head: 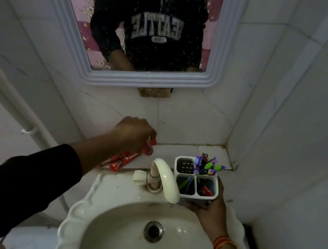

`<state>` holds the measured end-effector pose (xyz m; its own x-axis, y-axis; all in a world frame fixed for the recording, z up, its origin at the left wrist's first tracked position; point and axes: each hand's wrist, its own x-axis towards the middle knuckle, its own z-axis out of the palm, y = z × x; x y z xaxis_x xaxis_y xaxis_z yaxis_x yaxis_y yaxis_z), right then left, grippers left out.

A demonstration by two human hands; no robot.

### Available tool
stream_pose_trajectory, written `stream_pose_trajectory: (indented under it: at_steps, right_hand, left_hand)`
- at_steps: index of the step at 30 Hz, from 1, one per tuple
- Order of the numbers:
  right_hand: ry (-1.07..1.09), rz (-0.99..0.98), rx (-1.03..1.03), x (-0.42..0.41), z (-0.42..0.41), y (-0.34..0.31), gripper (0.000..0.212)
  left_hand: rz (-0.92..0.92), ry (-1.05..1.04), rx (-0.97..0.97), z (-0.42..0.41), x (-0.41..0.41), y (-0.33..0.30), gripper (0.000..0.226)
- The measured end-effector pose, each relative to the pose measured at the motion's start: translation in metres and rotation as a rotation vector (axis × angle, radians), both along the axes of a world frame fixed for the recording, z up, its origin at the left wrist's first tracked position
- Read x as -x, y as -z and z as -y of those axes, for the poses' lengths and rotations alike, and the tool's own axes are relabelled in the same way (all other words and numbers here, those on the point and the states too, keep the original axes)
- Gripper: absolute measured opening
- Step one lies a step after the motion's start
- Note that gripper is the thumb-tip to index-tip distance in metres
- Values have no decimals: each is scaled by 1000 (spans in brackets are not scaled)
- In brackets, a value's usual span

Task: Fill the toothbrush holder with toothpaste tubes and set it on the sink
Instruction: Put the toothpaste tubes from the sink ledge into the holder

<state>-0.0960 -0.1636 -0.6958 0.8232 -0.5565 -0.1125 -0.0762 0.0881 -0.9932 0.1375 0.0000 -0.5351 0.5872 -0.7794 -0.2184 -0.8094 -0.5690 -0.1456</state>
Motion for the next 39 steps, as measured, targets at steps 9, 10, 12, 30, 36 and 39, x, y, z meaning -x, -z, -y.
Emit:
stream_pose_trajectory:
  at_steps: [9,10,12,30,36,39]
  right_hand:
    - [29,-31,-31,-1,-1,5,93]
    - [38,-28,-5,0,-1,6,99]
    - [53,-37,85,1,0,7,111]
    - [9,-174,241,3,3,-3,98]
    - [48,-152,109,-1,3,0,71]
    - [15,-75,-57,-4,1,-4,73]
  left_hand:
    - [-223,54,400,44,82,-109,37]
    - [-226,54,394,51,89,-108,34]
    - [-232,74,359,64,102,-97,34]
    - [-443,-148,545,50,51,-17,18]
    - [-300,-434,178,10,-15,64,31]
    - [-264,-451,100,1,-21,94,40]
